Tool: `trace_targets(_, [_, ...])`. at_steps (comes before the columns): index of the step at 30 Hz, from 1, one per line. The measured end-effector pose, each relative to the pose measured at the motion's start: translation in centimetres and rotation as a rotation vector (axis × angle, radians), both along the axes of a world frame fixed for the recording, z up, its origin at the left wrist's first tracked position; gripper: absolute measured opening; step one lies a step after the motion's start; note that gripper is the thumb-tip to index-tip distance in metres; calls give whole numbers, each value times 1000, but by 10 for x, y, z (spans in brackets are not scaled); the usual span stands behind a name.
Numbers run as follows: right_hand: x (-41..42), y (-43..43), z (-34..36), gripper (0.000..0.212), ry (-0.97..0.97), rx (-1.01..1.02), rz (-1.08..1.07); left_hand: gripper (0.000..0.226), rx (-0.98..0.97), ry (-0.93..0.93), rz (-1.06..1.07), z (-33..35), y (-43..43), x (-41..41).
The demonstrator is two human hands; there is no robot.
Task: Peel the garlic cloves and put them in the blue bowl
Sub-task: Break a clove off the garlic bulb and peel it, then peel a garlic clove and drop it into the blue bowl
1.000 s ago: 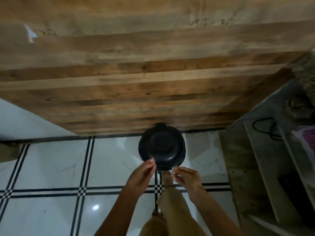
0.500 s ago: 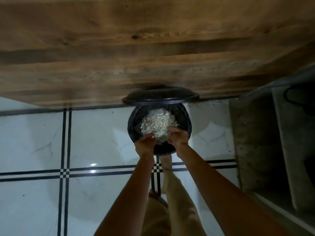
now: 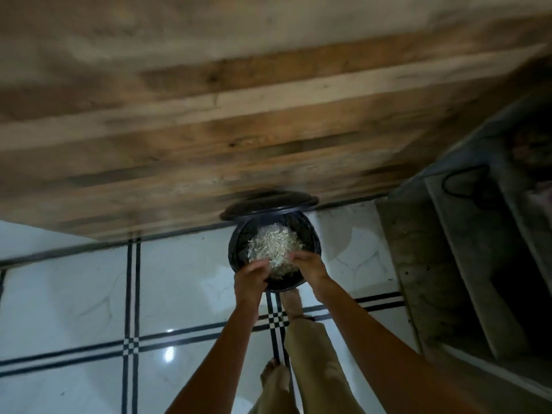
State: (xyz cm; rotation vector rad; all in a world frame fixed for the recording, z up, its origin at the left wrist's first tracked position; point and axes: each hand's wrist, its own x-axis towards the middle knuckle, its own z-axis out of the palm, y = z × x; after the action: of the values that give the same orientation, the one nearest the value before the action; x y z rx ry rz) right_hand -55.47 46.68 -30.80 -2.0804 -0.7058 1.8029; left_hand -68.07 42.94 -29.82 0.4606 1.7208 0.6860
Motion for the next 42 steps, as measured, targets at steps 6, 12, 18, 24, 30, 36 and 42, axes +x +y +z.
trace_targets(6, [69,-90,149,27,136,153,-302,21,285,88,-590,118,-17,55])
trace_targets(12, [184,-234,249,5,-215,399,-519,19,395,-34,-965,206,-67,202])
trace_targets(18, [308,-397,290,9,-690,498,-846,26,694,-173,-1425,268,-200,394])
trace_targets(24, [428,-540,295,16,-852,413,-1067,18,875,-175,-1685,281,-346,569])
trace_targets(30, [514,-602,286,15,-892,392,-1105,25,1183,231,-1822,249,-373,673])
trace_targets(36, [540,-616,267,19,-1096,321,-971,14,1455,444,-2099,250,-370,694])
trace_targets(42, [538,-633,261,37,-1232,142,-1073,10,1470,38,-1642,314,-371,733])
